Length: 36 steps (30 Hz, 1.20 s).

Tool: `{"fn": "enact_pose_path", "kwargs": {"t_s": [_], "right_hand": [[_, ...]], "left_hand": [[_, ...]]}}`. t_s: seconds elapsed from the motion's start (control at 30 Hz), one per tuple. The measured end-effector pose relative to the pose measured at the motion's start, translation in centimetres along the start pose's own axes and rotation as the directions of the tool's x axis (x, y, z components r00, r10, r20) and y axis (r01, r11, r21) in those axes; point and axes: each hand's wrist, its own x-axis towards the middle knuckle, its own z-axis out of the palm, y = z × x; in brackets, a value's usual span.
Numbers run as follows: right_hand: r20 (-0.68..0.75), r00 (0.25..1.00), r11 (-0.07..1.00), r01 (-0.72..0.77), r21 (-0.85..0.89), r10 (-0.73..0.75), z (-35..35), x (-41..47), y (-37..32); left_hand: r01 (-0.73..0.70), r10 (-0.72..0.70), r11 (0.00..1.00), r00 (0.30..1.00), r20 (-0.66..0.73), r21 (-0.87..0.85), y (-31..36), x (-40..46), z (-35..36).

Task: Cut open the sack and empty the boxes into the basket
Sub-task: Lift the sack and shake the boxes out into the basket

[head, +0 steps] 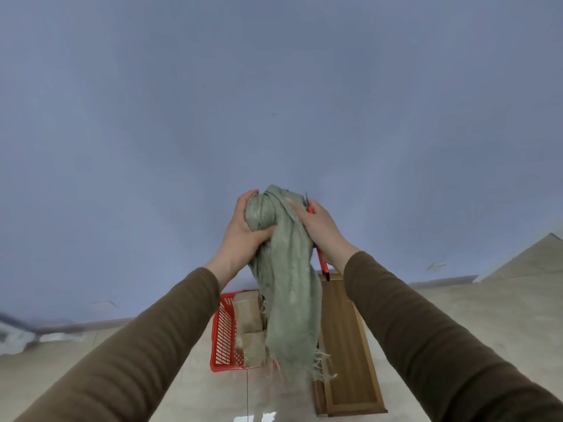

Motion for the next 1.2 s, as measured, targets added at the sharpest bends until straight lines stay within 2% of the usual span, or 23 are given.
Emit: {"fn": "enact_pose_path", "kwargs": {"t_s": [0.07,0.13,0.23,0.3,0.37,0.43,0.57,0.67,0.73,0.8,0.9,0.97,1.03,1.13,1.2], "right_hand": [[0.055,0.993,0.992,0.11,-0.057,-0.107,-0.1,-0.5,0.0],[0.169,0.974,0.987,0.159,-0.019,-0.154,-0.5,-0.7,0.6],[0.271,0.946,0.977,0.204,-0.061,-0.181,-0.5,-0.6,1.6],[0.245,0.953,0.976,0.204,-0.078,-0.18,-0.3,-0.5,1.7],[0.132,0.973,0.98,0.196,-0.043,-0.189,-0.3,0.0,1.5],[0.039,0.986,0.986,0.163,0.032,-0.164,-0.5,0.3,1.1],[0.02,1.0,0.969,0.002,0.246,-0.007,-0.6,0.5,0.2],[0.118,0.986,0.922,-0.154,0.355,0.119,-0.8,0.3,-0.3],[0.171,0.972,0.91,-0.214,0.355,0.162,-0.7,0.1,-0.6],[0.13,0.984,0.955,-0.154,0.254,0.124,-0.4,0.0,-0.5],[0.065,0.998,0.999,0.018,0.045,-0.021,-0.5,-0.1,-0.1],[0.133,0.986,0.994,0.09,0.063,-0.097,-1.2,-0.4,0.3],[0.19,0.965,0.982,0.166,0.087,-0.18,-1.7,-0.8,0.8],[0.162,0.952,0.966,0.259,0.022,-0.259,-1.2,-1.1,2.0],[0.15,0.954,0.965,0.263,-0.016,-0.258,-0.8,-1.2,2.3]], "left_hand": [[0.039,-0.04,0.999,0.999,-0.037,-0.017,0.1,0.9,-0.5],[0.072,-0.074,0.997,0.996,-0.053,-0.031,0.4,1.6,-0.9],[0.146,-0.144,0.989,0.983,-0.115,0.012,0.6,2.4,-1.5],[0.206,-0.202,0.978,0.972,-0.115,0.019,0.7,2.6,-1.5],[0.221,-0.225,0.972,0.973,-0.044,-0.076,0.7,2.2,-1.0],[0.197,-0.194,0.975,0.98,0.046,-0.102,0.6,1.2,-0.3],[0.038,-0.037,0.999,0.988,0.151,-0.006,-1.0,-0.2,0.7],[-0.043,0.039,0.999,0.992,0.118,0.029,-1.8,-0.7,1.0],[-0.047,0.047,0.999,0.997,0.053,0.003,-1.8,-0.8,1.0],[-0.035,0.035,0.999,0.999,-0.026,-0.02,-1.7,-0.5,0.7],[0.002,0.0,0.999,0.998,-0.066,0.034,-1.1,0.1,0.2],[0.041,-0.038,0.998,0.997,-0.065,0.046,-0.8,0.5,0.0],[0.106,-0.106,0.994,0.992,-0.069,-0.01,-0.4,0.8,-0.3],[0.194,-0.199,0.979,0.974,-0.109,-0.053,0.7,1.4,-0.5],[0.245,-0.249,0.968,0.961,-0.119,-0.046,1.2,1.6,-0.4]]}}
